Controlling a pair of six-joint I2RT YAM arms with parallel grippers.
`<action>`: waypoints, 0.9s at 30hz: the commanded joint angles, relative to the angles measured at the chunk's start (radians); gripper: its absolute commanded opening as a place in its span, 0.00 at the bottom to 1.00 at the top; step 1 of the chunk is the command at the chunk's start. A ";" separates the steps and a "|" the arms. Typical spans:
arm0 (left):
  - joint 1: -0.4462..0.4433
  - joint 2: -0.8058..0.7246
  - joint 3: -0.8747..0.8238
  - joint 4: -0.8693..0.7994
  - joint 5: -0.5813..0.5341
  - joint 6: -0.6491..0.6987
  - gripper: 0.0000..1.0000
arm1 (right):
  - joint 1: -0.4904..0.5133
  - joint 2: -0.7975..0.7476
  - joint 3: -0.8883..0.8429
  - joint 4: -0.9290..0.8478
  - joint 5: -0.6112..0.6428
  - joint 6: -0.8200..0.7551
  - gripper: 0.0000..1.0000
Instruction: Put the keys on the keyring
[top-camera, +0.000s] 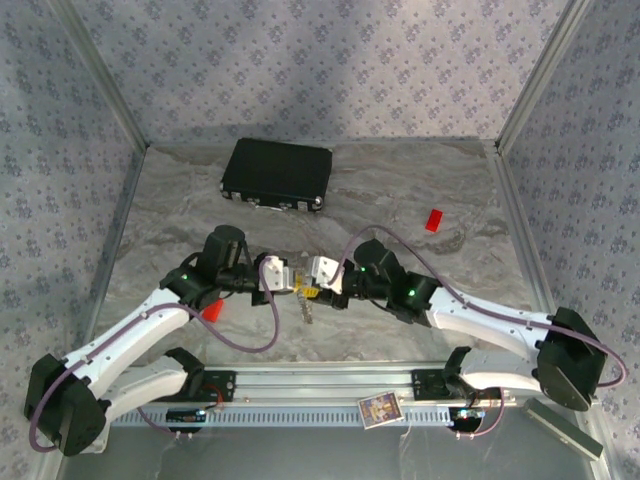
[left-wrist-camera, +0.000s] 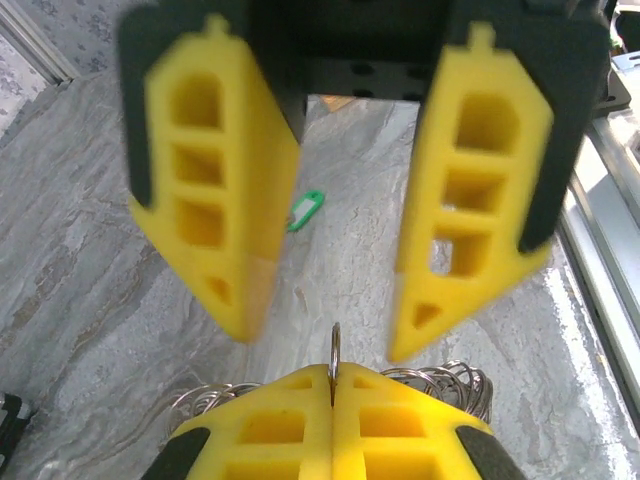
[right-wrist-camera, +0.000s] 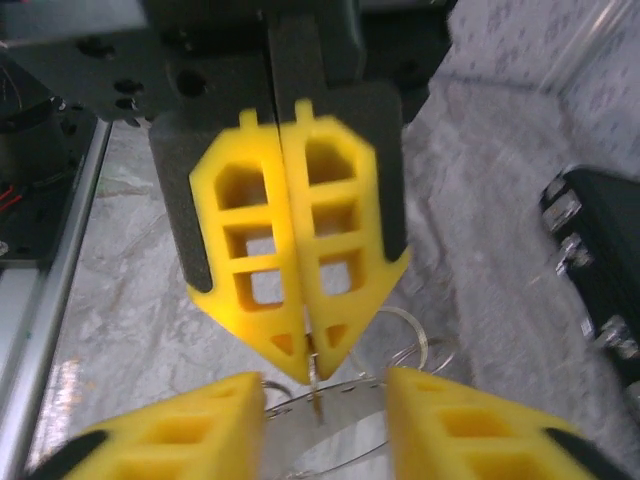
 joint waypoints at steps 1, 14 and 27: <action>0.002 -0.036 -0.040 0.085 0.039 -0.059 0.00 | -0.045 -0.072 -0.049 0.026 -0.019 0.064 0.48; -0.003 -0.088 -0.133 0.249 0.048 -0.281 0.00 | -0.004 -0.054 -0.142 0.195 -0.025 0.049 0.30; -0.012 -0.090 -0.136 0.256 0.069 -0.265 0.00 | 0.008 -0.022 -0.121 0.230 0.023 0.041 0.22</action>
